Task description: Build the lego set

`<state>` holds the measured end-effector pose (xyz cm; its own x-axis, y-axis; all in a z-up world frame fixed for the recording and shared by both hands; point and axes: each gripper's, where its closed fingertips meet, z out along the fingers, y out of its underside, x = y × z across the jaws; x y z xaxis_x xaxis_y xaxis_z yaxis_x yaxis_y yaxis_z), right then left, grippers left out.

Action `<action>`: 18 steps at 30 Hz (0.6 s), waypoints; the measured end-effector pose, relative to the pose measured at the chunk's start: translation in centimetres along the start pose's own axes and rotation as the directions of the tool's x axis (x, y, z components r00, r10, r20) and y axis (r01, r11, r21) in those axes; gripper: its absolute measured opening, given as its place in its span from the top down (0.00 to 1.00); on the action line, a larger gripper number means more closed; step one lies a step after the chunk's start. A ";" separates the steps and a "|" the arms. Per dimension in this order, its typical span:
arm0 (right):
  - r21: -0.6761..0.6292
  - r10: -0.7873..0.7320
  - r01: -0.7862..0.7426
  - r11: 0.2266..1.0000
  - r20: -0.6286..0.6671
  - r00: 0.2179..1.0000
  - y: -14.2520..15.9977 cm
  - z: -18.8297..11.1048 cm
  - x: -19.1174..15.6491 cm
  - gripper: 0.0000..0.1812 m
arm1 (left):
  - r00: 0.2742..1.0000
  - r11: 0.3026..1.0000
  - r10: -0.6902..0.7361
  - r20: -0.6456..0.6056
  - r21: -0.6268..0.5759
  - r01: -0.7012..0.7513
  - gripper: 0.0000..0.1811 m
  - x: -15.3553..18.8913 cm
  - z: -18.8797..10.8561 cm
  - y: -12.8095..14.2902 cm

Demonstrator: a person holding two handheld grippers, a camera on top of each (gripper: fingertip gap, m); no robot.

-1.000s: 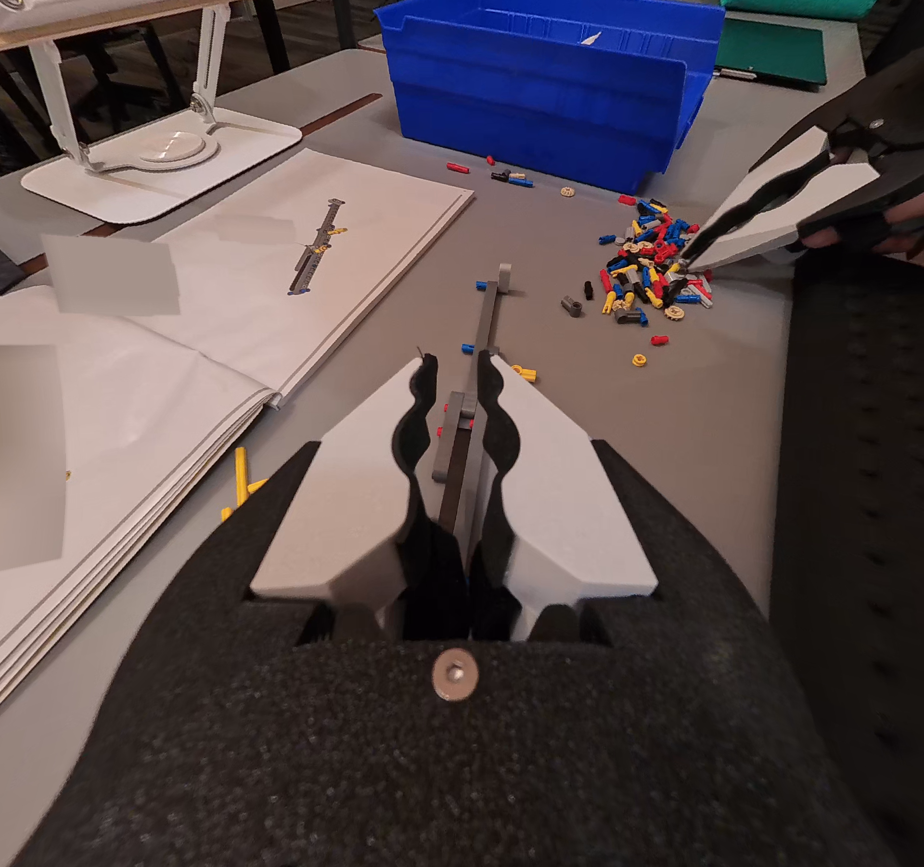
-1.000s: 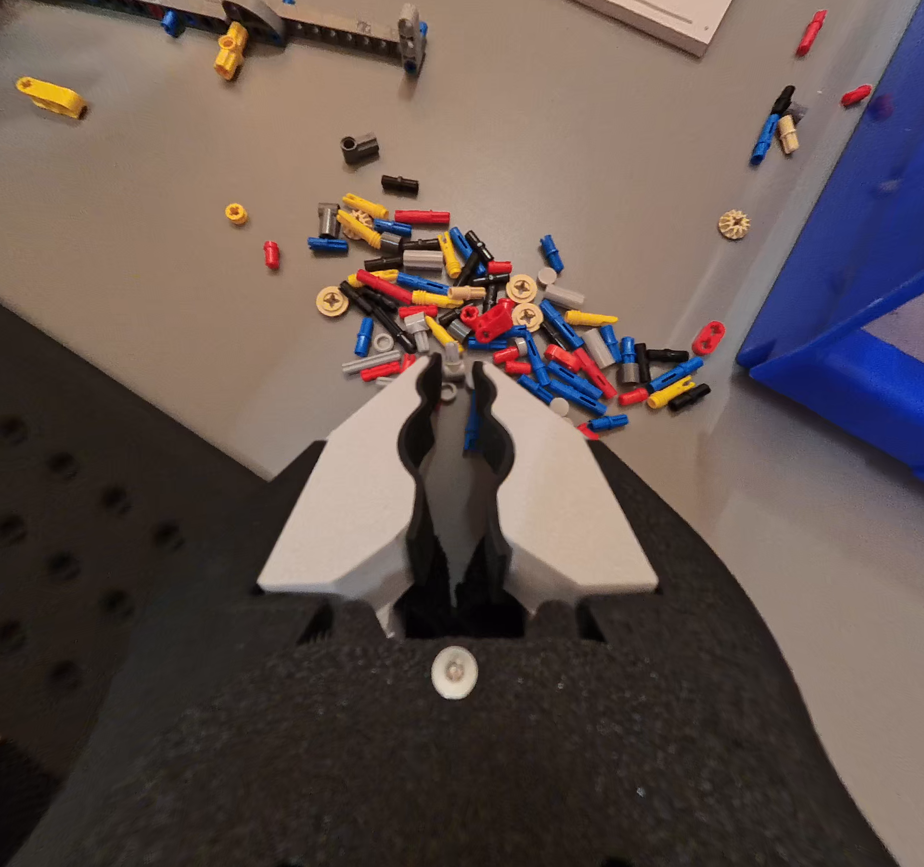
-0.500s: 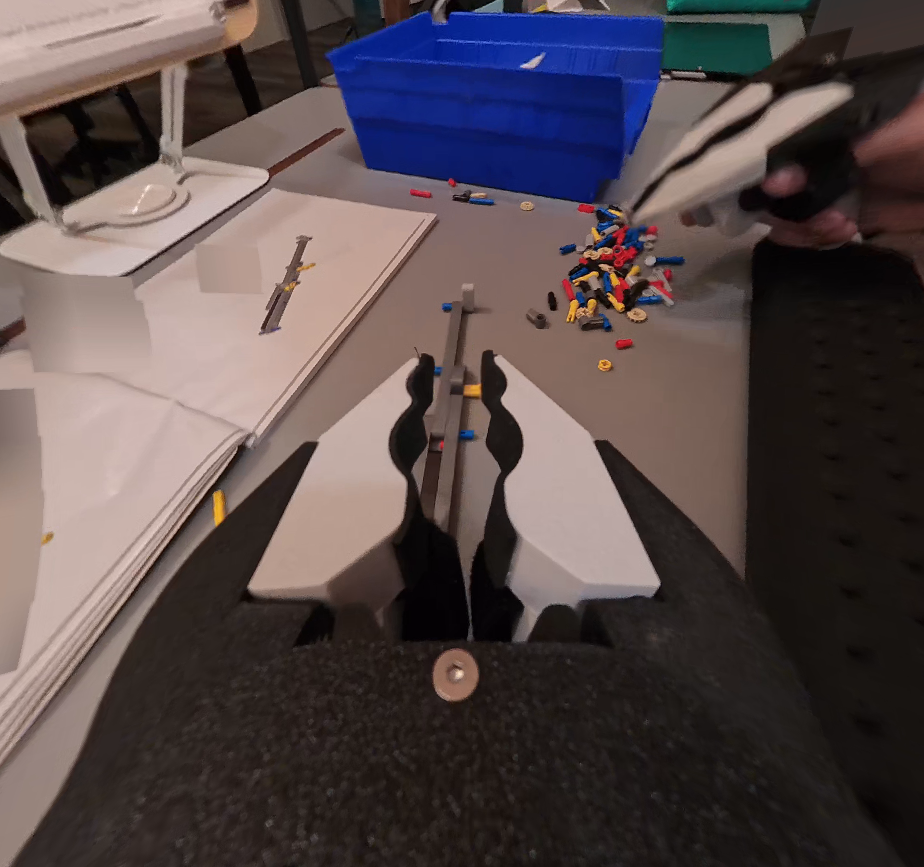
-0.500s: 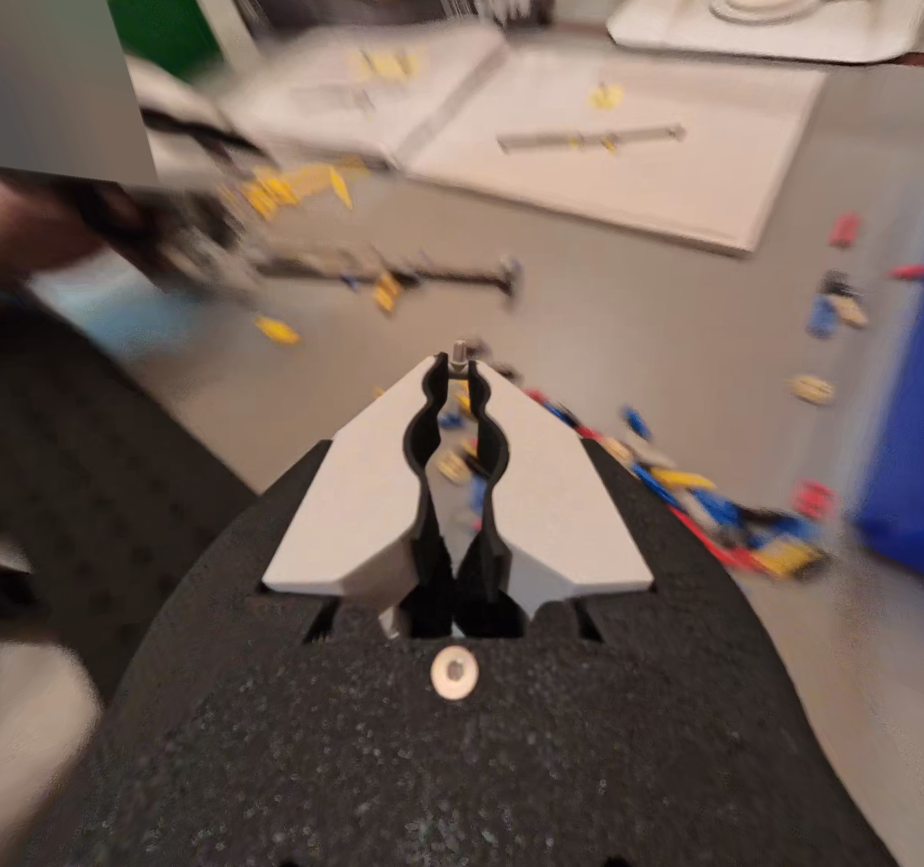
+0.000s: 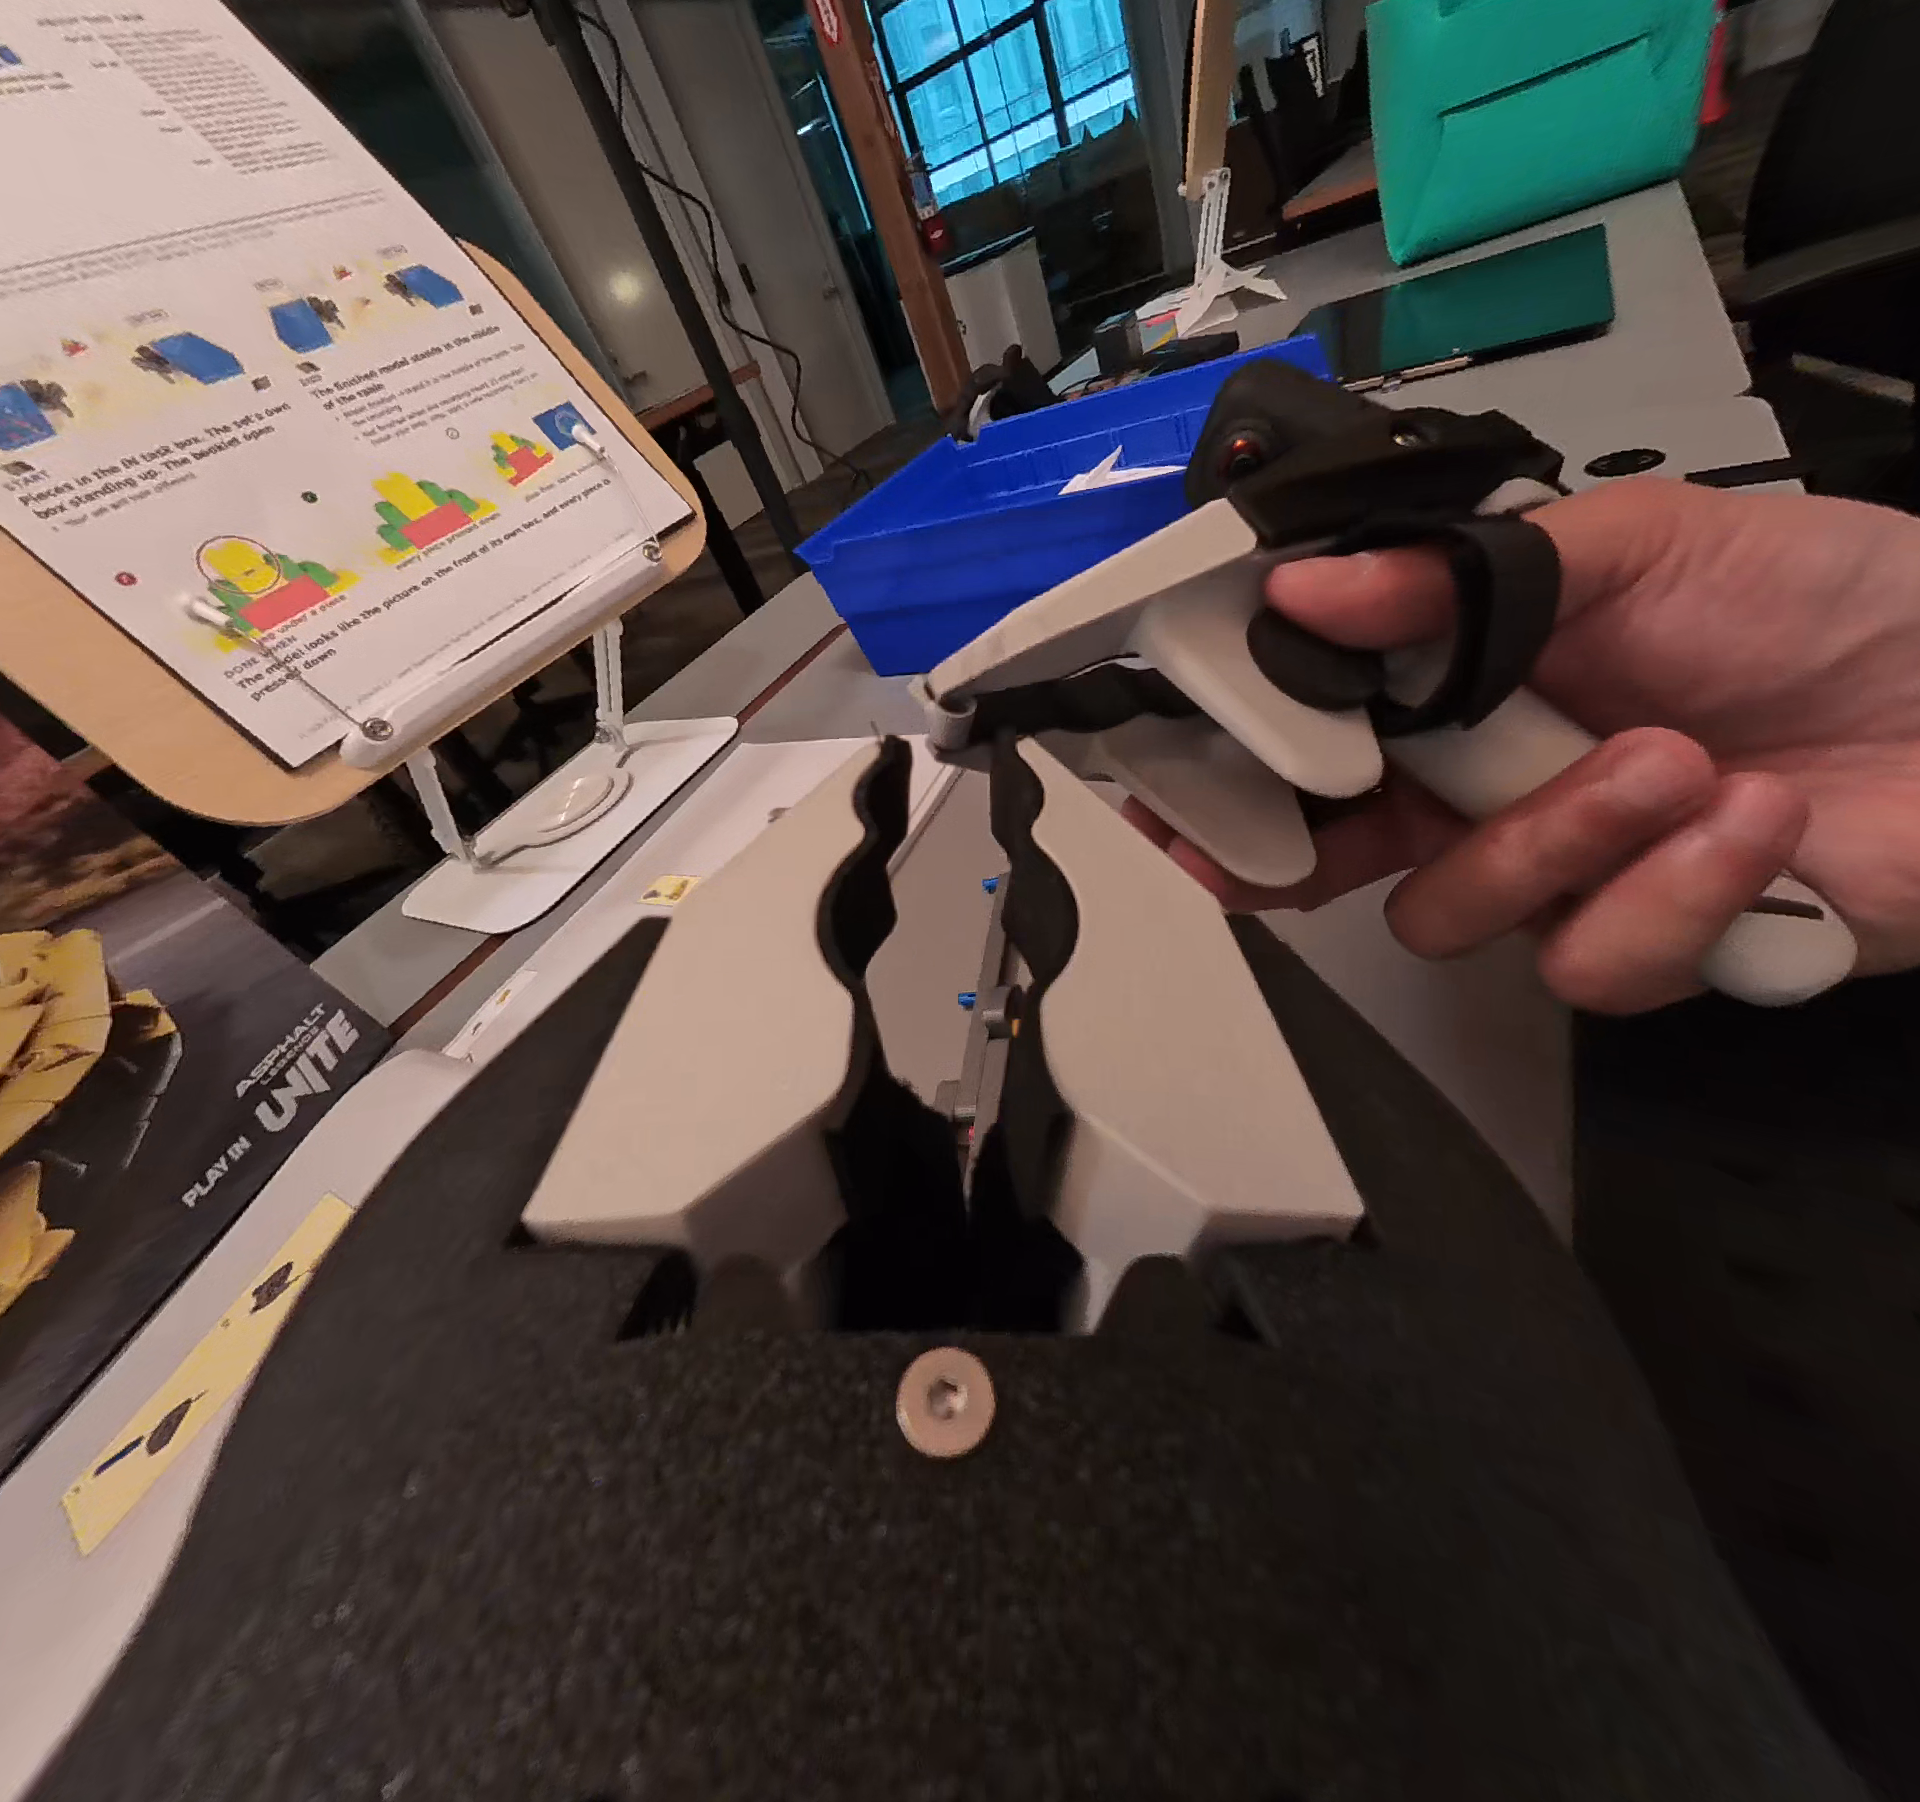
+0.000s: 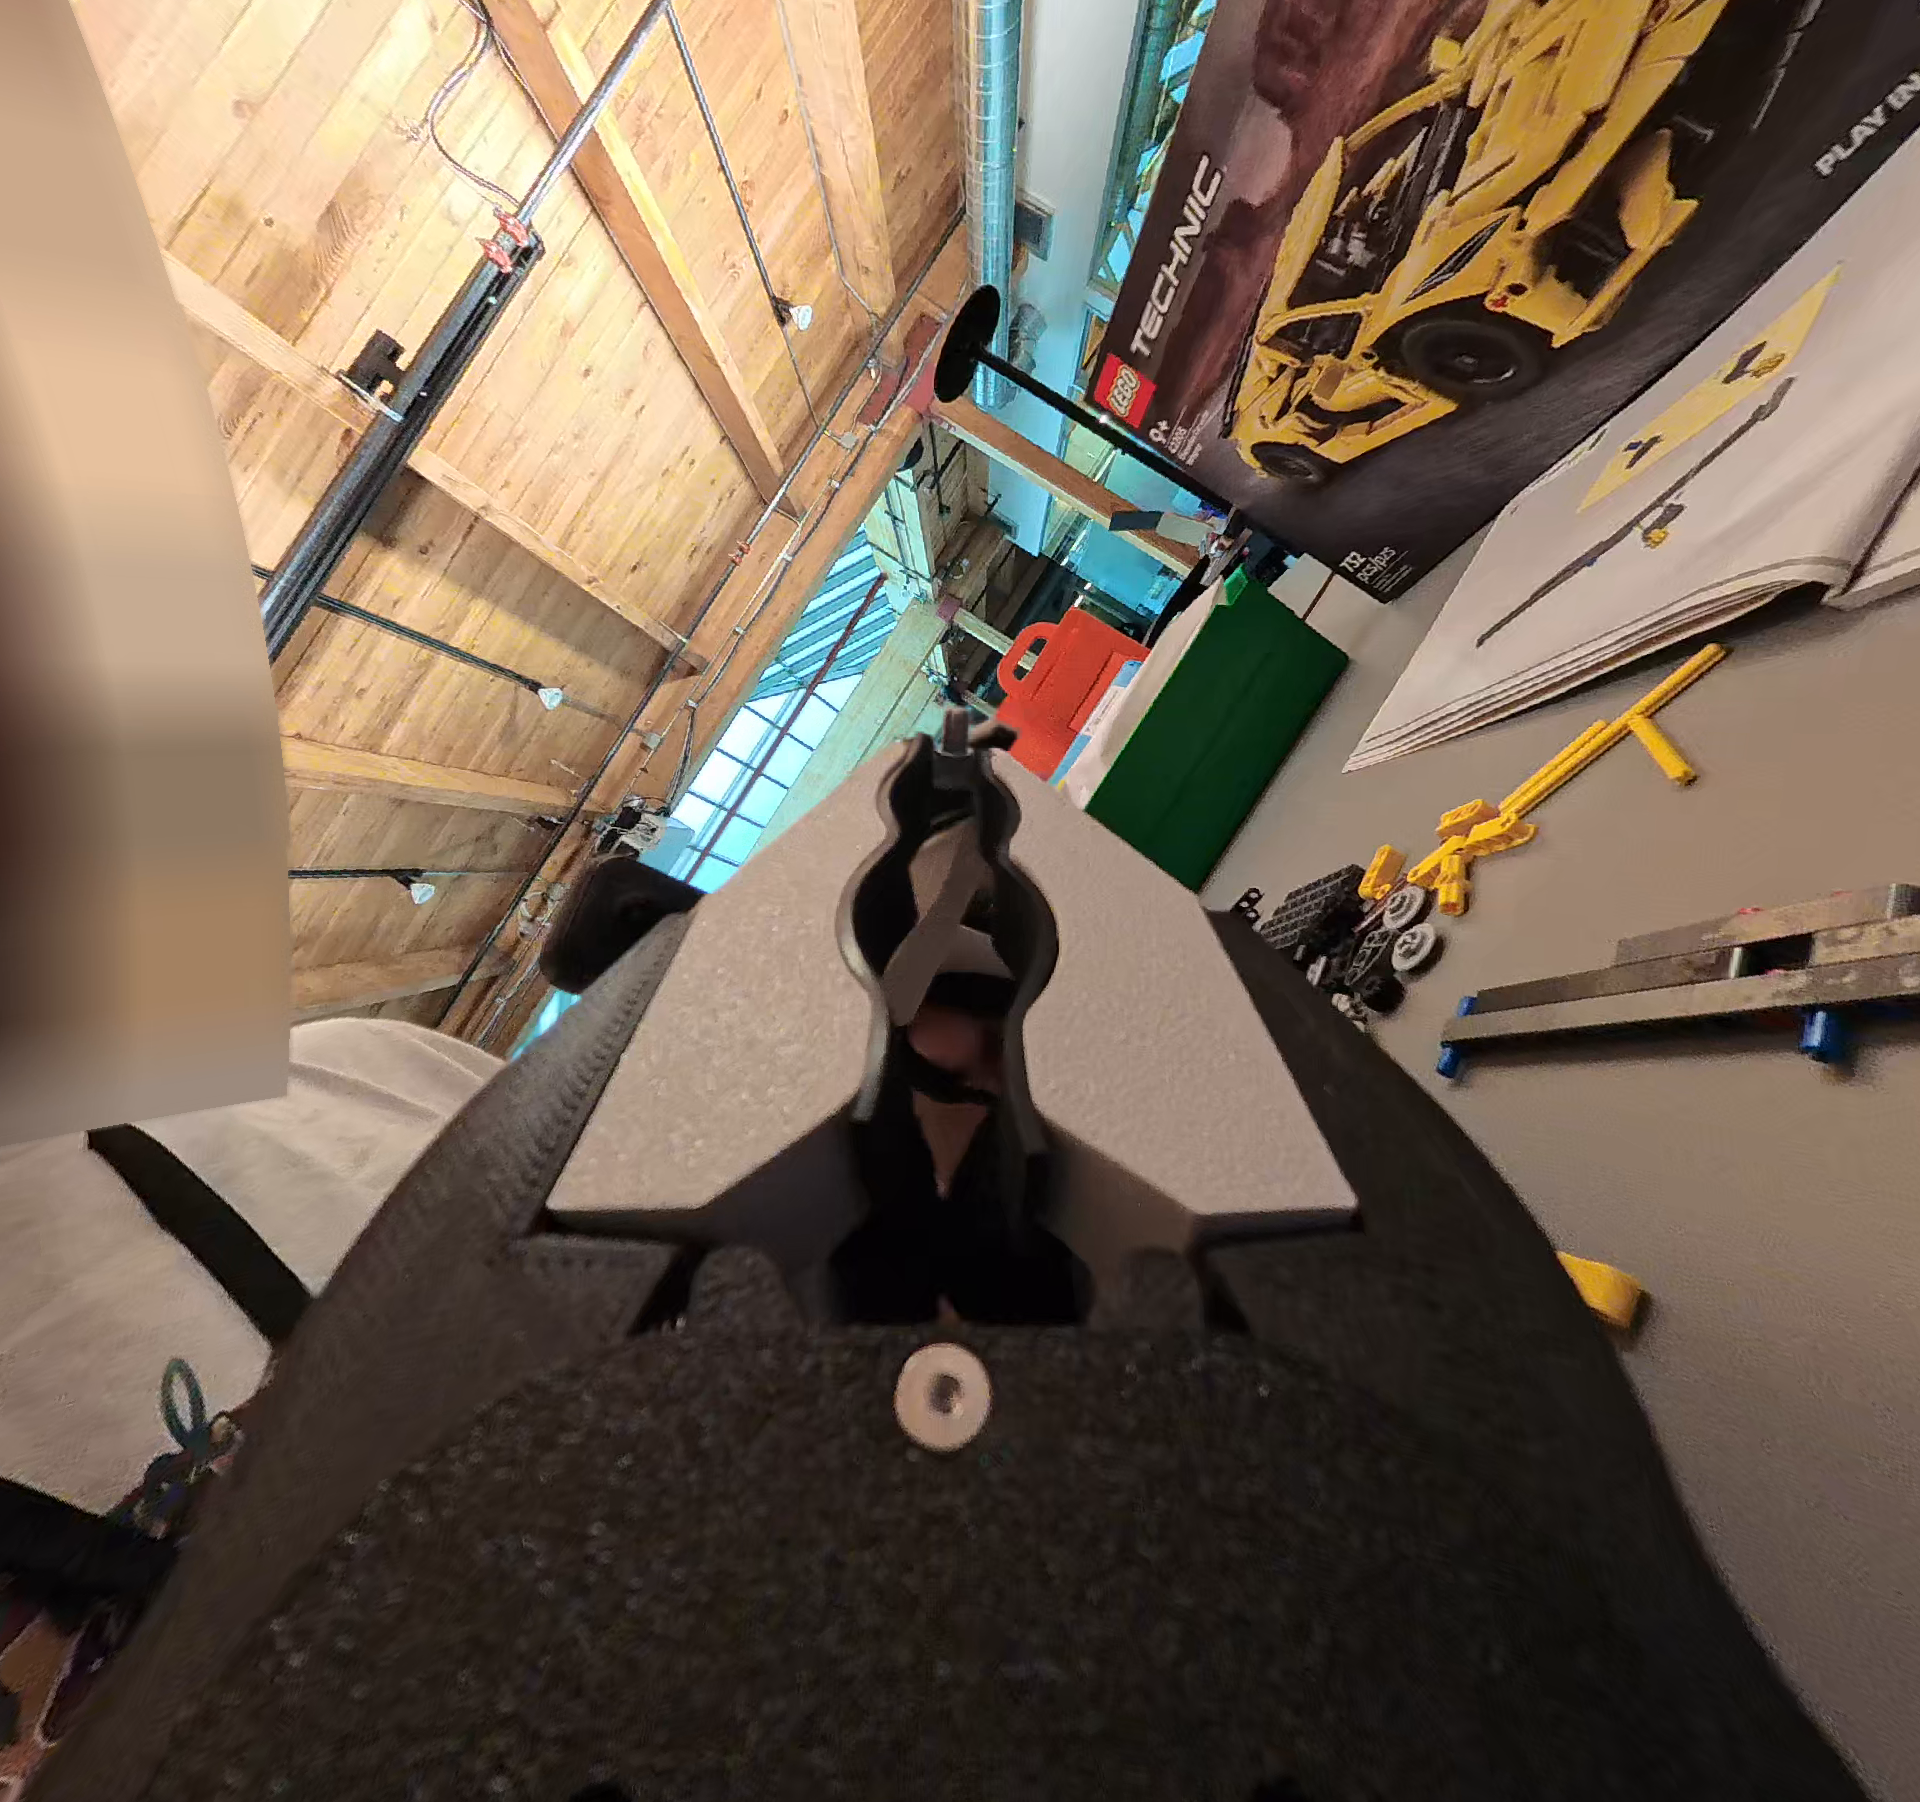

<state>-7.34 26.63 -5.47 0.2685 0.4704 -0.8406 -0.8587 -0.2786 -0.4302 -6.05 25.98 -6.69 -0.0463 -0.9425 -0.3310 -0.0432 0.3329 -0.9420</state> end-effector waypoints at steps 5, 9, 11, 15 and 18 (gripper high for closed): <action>-0.009 -0.059 0.059 0.998 -0.037 0.998 0.6 -0.1 0.0 0.96 | 1.000 1.000 0.028 -0.013 0.001 -0.028 0.94 0.6 -0.3 0.1; -0.038 -0.083 0.081 0.996 -0.047 0.995 1.1 -0.4 0.3 0.96 | 0.999 0.999 0.039 -0.031 0.033 -0.038 0.94 1.0 -0.7 -0.3; -0.022 -0.047 0.047 0.999 -0.024 0.999 1.2 -0.6 0.2 0.96 | 0.998 0.999 0.034 -0.047 0.017 -0.033 0.95 1.2 -0.6 0.0; -0.046 0.035 -0.034 0.998 0.012 0.999 1.9 -0.9 0.4 0.96 | 0.995 0.999 0.036 -0.091 0.001 -0.037 0.96 1.6 -0.8 0.5; -0.157 0.031 -0.023 0.987 0.053 0.998 3.1 -1.4 -0.1 0.97 | 0.975 1.000 0.005 -0.222 0.025 0.000 0.96 2.7 -1.7 0.4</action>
<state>-9.42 24.54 -7.17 0.2182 0.5050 -0.8351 -0.7851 -0.4175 -0.4575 -7.85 23.63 -7.86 -0.2666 -0.9107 -0.3155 -0.0182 0.3320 -0.9431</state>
